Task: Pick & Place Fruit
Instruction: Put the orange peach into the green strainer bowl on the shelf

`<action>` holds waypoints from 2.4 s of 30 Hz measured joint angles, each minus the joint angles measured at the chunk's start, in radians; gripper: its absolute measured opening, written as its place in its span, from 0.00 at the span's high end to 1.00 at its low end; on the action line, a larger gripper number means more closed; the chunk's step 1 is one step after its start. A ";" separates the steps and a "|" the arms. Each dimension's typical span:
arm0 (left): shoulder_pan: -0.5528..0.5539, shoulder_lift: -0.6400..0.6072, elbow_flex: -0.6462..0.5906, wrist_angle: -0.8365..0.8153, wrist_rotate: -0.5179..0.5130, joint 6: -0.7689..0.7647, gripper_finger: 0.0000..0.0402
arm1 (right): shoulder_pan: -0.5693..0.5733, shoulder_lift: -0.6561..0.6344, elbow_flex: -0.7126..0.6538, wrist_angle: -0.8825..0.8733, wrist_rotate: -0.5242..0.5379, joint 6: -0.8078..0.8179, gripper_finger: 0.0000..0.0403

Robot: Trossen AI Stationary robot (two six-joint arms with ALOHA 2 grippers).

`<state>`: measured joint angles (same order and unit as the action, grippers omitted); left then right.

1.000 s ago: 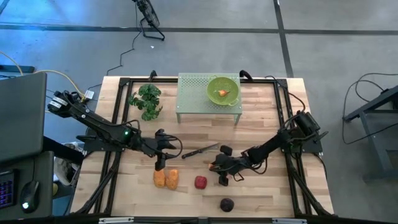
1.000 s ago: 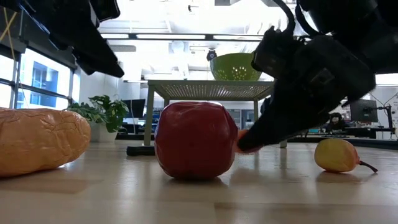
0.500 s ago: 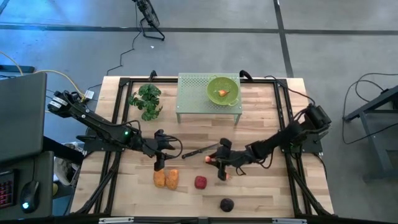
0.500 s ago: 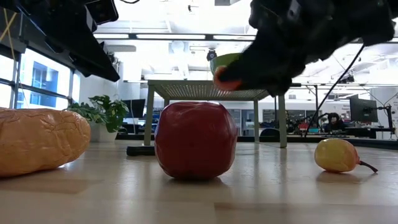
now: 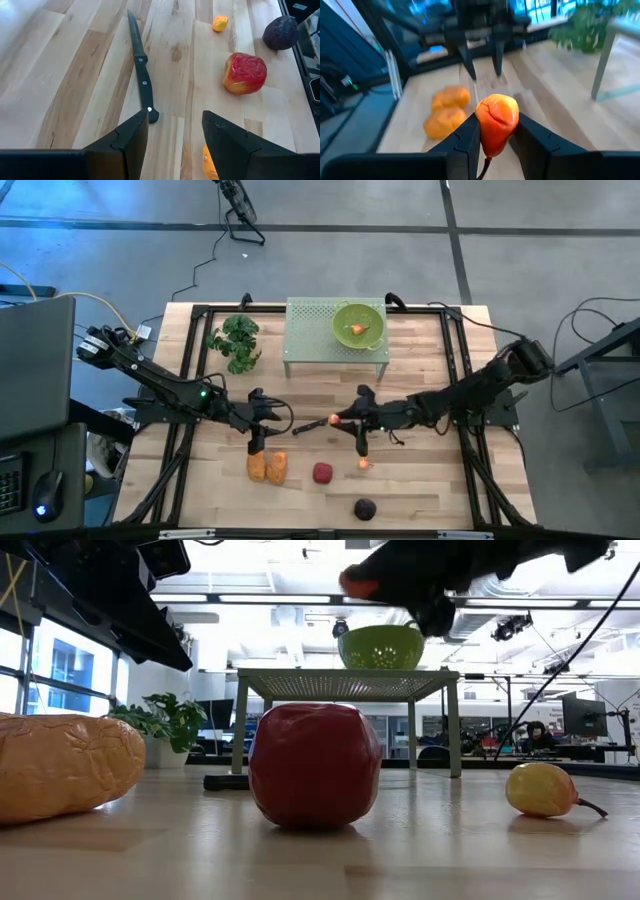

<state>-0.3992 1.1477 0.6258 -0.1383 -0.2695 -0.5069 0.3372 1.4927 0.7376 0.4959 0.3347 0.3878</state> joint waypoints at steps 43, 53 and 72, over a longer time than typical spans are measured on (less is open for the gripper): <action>0.000 0.000 0.000 0.002 -0.001 0.000 0.54 | -0.541 -0.406 0.002 -0.256 0.033 -0.013 0.76; 0.000 0.000 0.000 0.002 -0.005 0.001 0.54 | -0.548 -0.406 0.107 -0.569 0.033 0.064 0.76; 0.000 0.000 0.000 0.009 -0.006 0.002 0.54 | -0.572 -0.383 0.121 -0.726 0.055 0.064 0.76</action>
<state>-0.3992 1.1477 0.6254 -0.1291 -0.2756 -0.5045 -0.2347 1.1096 0.8589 -0.2306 0.3901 0.4517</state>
